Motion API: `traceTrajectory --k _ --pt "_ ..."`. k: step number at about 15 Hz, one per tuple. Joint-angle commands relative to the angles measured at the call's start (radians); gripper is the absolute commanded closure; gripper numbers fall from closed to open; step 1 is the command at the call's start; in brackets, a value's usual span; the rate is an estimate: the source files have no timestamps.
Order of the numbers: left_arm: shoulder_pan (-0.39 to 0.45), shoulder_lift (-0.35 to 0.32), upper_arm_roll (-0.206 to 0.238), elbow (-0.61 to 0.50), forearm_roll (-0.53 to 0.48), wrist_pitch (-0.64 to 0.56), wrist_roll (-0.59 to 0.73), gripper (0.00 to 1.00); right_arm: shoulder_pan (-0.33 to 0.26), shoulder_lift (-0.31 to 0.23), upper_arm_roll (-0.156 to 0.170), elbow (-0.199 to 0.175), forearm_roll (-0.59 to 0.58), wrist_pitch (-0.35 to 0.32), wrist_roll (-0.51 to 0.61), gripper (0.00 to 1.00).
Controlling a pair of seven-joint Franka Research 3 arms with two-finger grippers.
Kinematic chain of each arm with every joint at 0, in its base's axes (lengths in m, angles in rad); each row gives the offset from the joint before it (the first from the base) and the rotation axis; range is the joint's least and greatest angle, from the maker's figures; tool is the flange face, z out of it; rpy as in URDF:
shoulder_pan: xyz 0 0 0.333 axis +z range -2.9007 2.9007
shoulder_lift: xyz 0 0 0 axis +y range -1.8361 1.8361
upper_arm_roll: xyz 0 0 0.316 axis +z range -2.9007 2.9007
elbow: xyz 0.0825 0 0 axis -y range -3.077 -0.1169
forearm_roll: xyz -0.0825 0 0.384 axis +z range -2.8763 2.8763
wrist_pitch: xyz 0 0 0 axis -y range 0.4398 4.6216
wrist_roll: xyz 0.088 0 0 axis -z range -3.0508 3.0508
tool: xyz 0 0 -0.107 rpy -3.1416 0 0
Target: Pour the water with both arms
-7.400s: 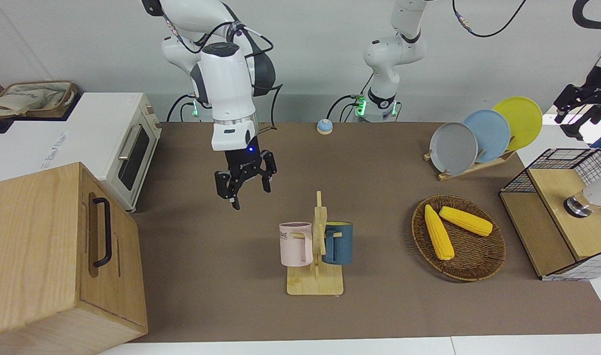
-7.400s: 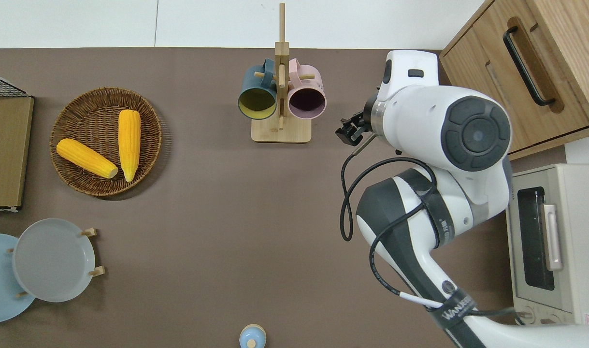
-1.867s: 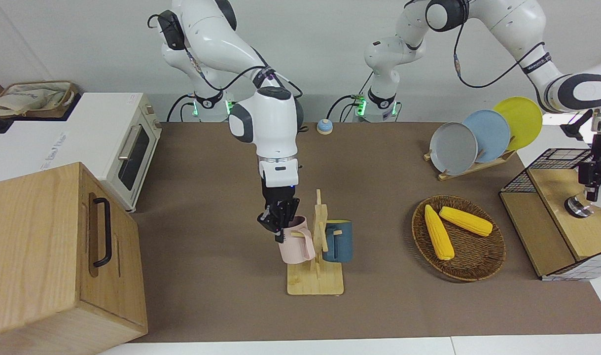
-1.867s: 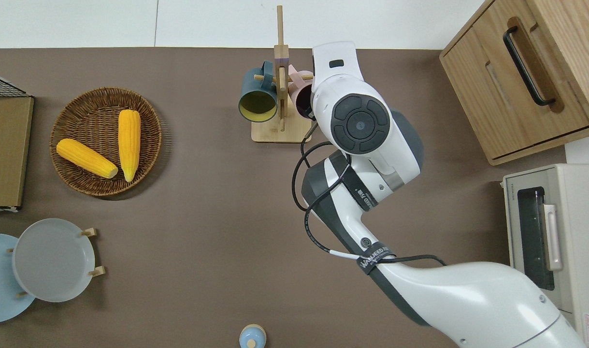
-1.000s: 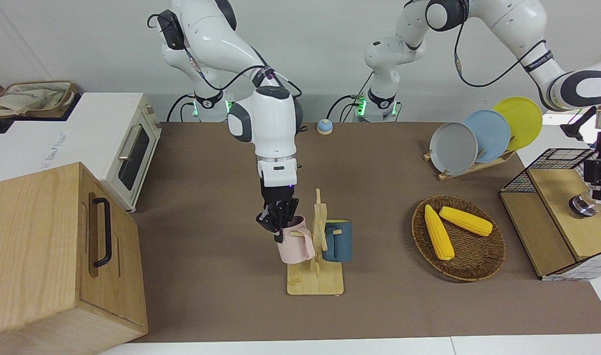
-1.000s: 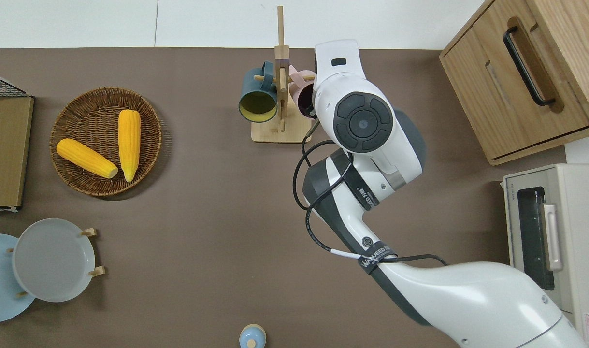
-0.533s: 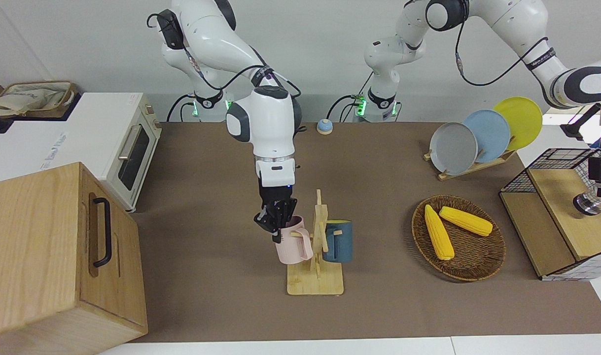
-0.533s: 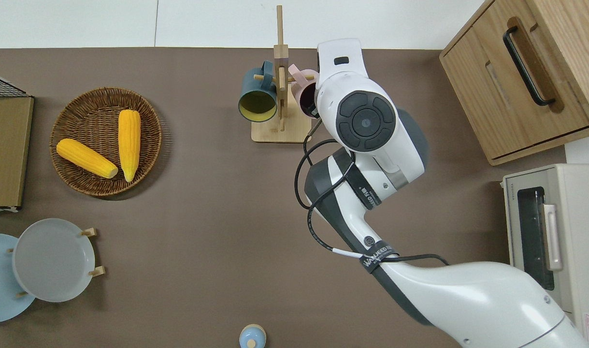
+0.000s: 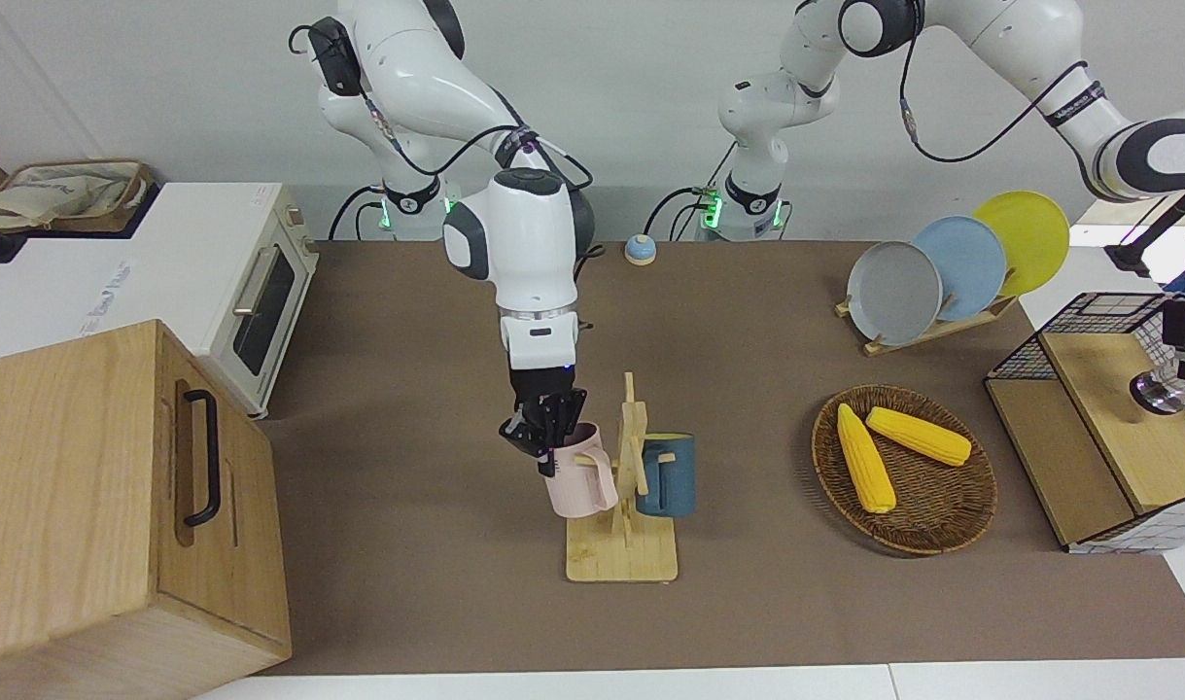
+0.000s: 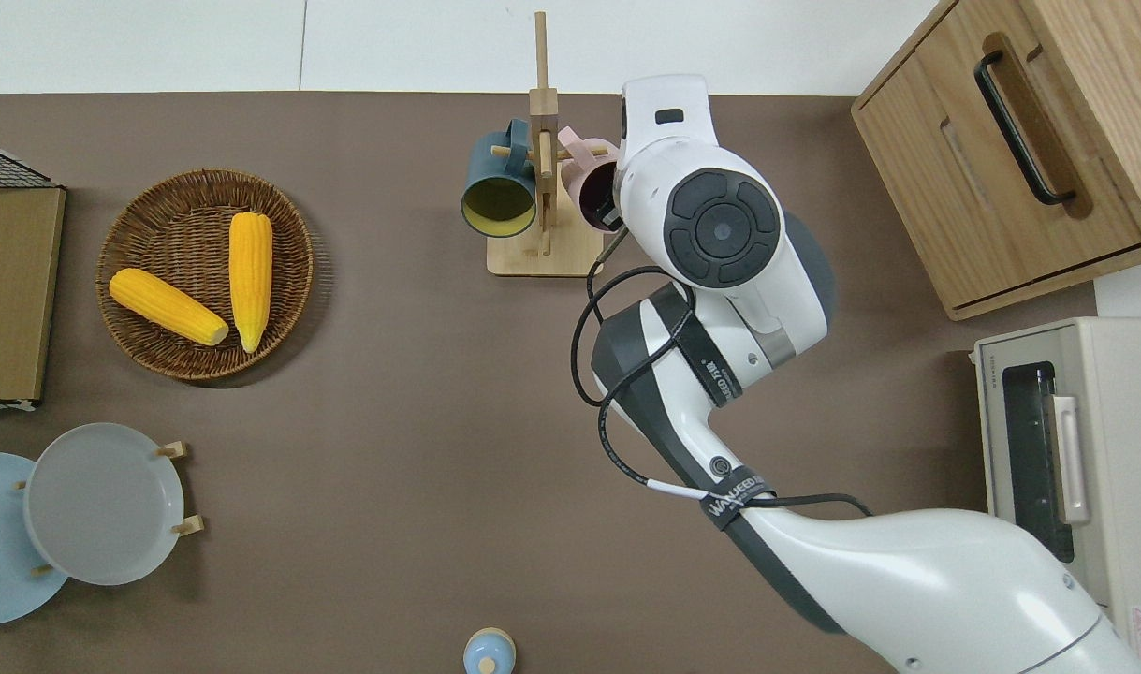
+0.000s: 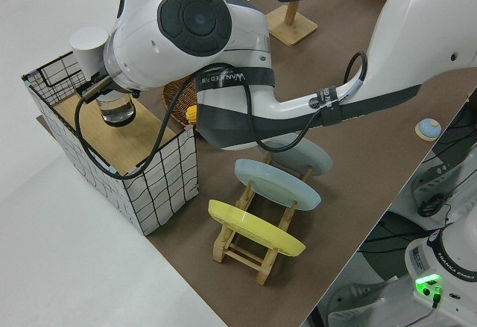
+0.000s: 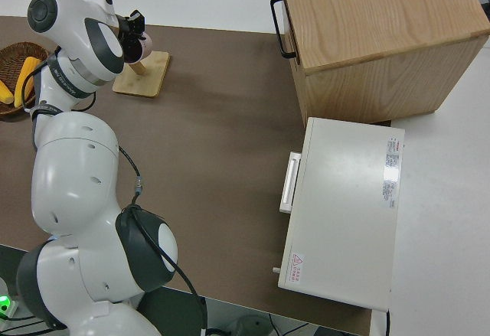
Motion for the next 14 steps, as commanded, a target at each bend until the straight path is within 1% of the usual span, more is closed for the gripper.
traceTrajectory --k 1,4,6,9,11,14 --pt "0.001 -0.038 0.005 0.045 0.076 -0.085 -0.111 1.0 -0.01 -0.048 0.009 -0.061 0.027 -0.017 0.006 0.999" --pt "-0.005 -0.061 0.004 0.045 0.099 -0.087 -0.145 1.0 -0.01 -0.051 0.008 -0.061 0.027 -0.027 0.004 1.0" --pt "-0.008 -0.072 0.004 0.045 0.115 -0.088 -0.172 1.0 -0.023 -0.058 0.008 -0.072 0.026 -0.027 0.001 1.0" --pt "-0.008 -0.087 0.005 0.048 0.145 -0.121 -0.205 1.0 -0.04 -0.065 0.009 -0.08 0.026 -0.027 -0.005 1.0" --pt "-0.009 -0.095 0.004 0.083 0.165 -0.154 -0.234 1.0 -0.042 -0.066 0.011 -0.08 0.026 -0.027 -0.005 1.0" --pt "-0.011 -0.101 0.004 0.105 0.208 -0.194 -0.287 1.0 -0.042 -0.068 0.011 -0.08 0.026 -0.027 -0.006 1.0"
